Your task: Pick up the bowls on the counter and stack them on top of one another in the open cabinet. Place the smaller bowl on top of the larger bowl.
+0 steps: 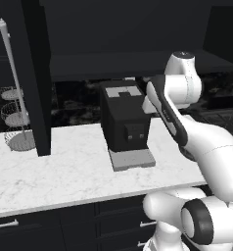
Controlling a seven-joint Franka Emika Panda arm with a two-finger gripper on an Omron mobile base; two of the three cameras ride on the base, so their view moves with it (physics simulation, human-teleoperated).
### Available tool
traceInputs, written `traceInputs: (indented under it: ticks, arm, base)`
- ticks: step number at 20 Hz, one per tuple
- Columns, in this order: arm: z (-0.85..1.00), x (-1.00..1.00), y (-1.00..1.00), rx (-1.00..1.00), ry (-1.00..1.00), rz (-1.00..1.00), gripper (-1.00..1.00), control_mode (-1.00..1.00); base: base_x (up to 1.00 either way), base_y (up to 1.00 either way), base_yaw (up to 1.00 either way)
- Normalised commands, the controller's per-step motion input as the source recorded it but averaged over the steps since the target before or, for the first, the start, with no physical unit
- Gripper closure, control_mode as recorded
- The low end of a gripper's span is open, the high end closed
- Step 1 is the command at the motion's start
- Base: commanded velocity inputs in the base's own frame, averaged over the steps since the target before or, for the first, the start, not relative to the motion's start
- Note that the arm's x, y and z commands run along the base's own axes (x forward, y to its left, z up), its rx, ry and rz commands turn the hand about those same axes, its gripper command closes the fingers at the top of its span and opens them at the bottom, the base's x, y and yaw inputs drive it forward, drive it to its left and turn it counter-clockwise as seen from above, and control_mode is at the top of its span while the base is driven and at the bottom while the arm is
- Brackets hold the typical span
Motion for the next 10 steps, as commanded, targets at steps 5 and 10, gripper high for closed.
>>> traceInputs:
  ticks: [5, 10]
  arm:
    - [-0.35, 0.01, -0.34, -0.02, 0.03, -0.01, -1.0, -1.0]
    - [-0.6, 0.18, -1.0, 0.0, 0.03, -0.05, -1.0, -1.0]
  base:
    - [0.0, 0.0, 0.0]
    - [0.0, 0.0, 0.0]
